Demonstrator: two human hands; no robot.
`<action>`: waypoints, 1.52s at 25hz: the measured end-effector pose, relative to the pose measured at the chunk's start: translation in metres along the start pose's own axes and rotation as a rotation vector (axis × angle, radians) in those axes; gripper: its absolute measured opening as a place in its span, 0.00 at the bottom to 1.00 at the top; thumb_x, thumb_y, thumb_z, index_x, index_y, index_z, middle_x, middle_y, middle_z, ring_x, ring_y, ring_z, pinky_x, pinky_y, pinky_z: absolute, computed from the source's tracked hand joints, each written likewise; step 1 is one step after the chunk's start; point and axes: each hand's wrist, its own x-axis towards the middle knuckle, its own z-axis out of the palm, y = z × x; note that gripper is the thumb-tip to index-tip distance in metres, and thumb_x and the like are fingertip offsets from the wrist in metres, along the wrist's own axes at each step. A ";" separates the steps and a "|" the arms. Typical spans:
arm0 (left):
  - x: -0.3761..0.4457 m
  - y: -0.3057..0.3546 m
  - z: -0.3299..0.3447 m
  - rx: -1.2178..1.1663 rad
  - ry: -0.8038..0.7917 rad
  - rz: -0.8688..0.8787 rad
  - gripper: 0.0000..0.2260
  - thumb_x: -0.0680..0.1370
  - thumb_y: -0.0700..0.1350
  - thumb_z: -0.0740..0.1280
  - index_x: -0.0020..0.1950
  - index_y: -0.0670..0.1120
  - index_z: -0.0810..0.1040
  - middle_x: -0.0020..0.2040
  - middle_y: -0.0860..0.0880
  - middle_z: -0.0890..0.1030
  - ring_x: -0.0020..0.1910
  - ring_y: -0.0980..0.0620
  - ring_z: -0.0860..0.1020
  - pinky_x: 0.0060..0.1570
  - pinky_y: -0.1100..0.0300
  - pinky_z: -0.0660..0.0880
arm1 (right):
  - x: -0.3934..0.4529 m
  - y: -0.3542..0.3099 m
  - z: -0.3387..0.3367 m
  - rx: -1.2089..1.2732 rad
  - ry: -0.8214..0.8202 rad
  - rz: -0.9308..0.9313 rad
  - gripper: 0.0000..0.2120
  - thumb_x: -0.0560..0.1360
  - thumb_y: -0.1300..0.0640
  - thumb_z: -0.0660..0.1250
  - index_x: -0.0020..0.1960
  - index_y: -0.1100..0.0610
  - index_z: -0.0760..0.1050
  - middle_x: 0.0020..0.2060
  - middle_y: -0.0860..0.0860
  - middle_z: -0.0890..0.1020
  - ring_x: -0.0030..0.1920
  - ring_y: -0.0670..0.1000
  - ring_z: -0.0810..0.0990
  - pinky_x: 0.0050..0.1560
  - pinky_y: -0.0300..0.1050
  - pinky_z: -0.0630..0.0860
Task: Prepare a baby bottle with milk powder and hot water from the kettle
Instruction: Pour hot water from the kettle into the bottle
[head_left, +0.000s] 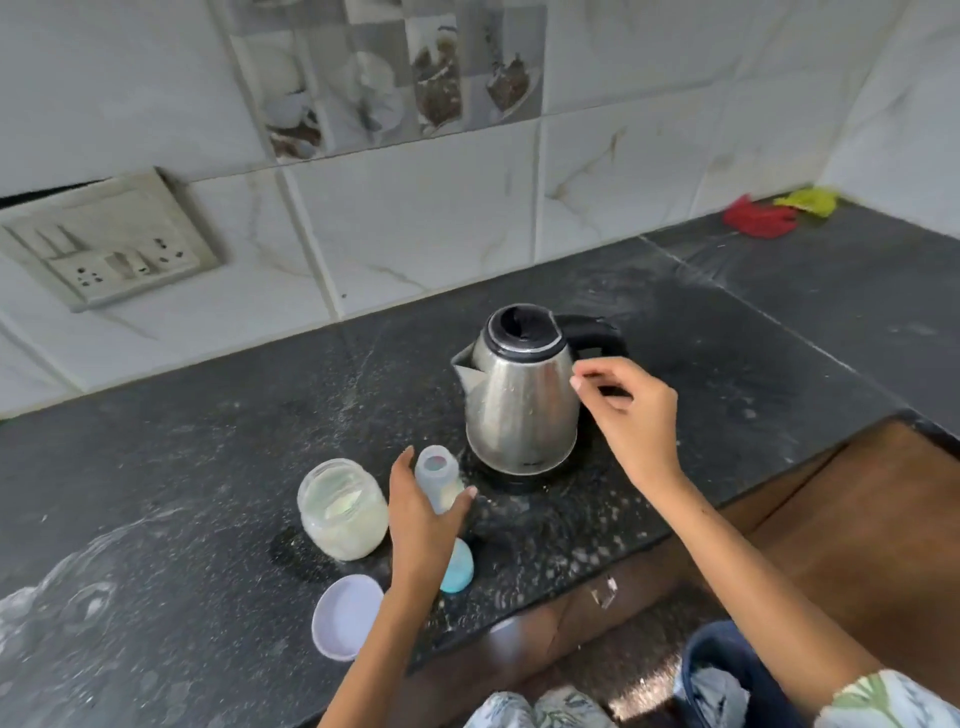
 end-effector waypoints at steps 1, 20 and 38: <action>0.003 0.001 0.003 0.007 0.001 -0.009 0.37 0.69 0.44 0.78 0.72 0.42 0.62 0.68 0.46 0.71 0.66 0.47 0.71 0.61 0.61 0.66 | 0.012 0.005 -0.005 -0.012 0.023 -0.046 0.07 0.74 0.63 0.72 0.51 0.60 0.82 0.46 0.51 0.85 0.47 0.46 0.83 0.46 0.41 0.82; 0.016 0.015 0.036 -0.003 0.357 -0.111 0.24 0.62 0.40 0.82 0.52 0.47 0.74 0.45 0.57 0.79 0.45 0.58 0.77 0.42 0.65 0.71 | 0.132 0.084 -0.012 0.353 -0.724 0.018 0.23 0.62 0.66 0.80 0.55 0.59 0.82 0.48 0.50 0.87 0.50 0.47 0.85 0.51 0.36 0.77; 0.034 0.040 0.049 0.023 0.332 -0.018 0.26 0.61 0.39 0.82 0.53 0.55 0.77 0.46 0.60 0.83 0.46 0.65 0.80 0.46 0.70 0.74 | 0.148 0.040 -0.039 0.355 -0.759 -0.084 0.23 0.54 0.58 0.83 0.49 0.54 0.85 0.42 0.47 0.88 0.45 0.47 0.86 0.50 0.38 0.80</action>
